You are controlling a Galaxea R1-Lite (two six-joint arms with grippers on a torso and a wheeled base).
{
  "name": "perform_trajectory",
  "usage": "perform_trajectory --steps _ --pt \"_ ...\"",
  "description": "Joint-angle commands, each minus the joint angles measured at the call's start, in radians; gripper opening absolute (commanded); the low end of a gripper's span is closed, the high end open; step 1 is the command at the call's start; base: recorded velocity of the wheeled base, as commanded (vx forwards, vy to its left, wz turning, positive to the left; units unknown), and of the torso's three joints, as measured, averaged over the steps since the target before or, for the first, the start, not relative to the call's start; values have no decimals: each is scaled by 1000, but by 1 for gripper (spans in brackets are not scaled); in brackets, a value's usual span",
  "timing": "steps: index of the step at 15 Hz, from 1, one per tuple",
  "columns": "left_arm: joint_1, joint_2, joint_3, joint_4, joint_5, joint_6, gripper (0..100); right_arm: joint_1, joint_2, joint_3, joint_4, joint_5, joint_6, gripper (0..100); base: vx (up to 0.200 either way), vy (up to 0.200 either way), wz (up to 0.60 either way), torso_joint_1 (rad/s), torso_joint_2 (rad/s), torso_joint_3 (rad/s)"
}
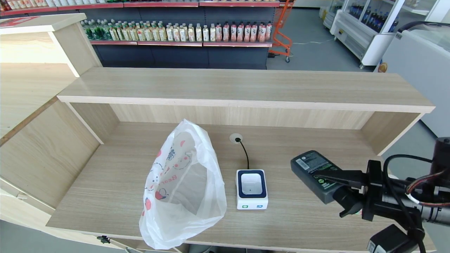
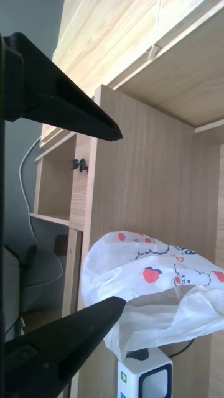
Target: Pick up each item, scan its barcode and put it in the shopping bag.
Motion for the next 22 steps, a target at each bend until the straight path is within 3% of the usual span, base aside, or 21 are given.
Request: perform_trajectory --steps 1,3,6,16,22 --pt "0 0 0 0 1 0 100 95 113 -2 66 116 -209 0 0 0 0 0 0 0" --pt "0 0 0 0 1 0 100 176 173 -12 69 162 -300 0 0 0 0 0 0 0" --pt "0 0 0 0 1 0 100 188 224 -8 72 202 -390 0 0 0 0 0 0 0" --pt "0 0 0 0 1 0 100 277 314 -21 -143 213 -421 0 0 0 0 0 0 0" --pt "0 0 0 0 1 0 100 299 343 -41 -148 242 -415 0 0 0 0 0 0 0"
